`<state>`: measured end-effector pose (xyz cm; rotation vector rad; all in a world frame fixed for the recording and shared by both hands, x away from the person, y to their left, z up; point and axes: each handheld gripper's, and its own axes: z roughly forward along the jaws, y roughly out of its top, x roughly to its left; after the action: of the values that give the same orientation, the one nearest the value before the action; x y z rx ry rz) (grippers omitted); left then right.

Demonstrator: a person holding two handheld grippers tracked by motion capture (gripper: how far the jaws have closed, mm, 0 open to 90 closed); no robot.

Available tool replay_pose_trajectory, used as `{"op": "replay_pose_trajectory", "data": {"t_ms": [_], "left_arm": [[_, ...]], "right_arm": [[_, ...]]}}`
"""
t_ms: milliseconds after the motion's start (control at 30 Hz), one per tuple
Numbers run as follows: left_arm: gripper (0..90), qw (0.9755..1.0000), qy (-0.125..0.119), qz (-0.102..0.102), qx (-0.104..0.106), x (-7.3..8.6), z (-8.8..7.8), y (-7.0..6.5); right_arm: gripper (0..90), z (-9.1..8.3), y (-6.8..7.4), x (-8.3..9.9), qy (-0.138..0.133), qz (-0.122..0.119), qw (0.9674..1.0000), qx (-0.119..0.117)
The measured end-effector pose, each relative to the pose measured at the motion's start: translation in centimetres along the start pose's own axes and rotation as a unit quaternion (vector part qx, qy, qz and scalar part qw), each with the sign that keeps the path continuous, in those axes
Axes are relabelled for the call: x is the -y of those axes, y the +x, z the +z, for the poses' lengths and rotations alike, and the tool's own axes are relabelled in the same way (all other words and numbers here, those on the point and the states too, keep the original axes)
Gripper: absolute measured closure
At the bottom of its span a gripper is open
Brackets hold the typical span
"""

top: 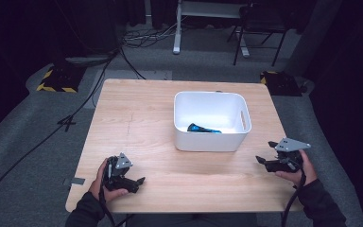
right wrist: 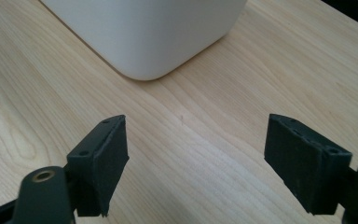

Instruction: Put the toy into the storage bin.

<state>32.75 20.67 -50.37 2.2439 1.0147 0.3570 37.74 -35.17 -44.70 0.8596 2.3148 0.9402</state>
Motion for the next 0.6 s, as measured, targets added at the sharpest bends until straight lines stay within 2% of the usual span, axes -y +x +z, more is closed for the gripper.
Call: {"op": "replay_pose_trajectory", "data": {"t_ms": [433, 600], "left_arm": [[0.6, 1.0000, 0.000, 0.000, 0.000, 0.0, 0.0, 0.0], [0.6, 1.0000, 0.000, 0.000, 0.000, 0.0, 0.0, 0.0]], "right_arm": [[22.1, 0.3, -0.2, 2.1, 0.020, 0.010, 0.9997, -0.005], [22.1, 0.3, -0.3, 3.0, 0.024, 0.021, 0.9995, -0.005]]}}
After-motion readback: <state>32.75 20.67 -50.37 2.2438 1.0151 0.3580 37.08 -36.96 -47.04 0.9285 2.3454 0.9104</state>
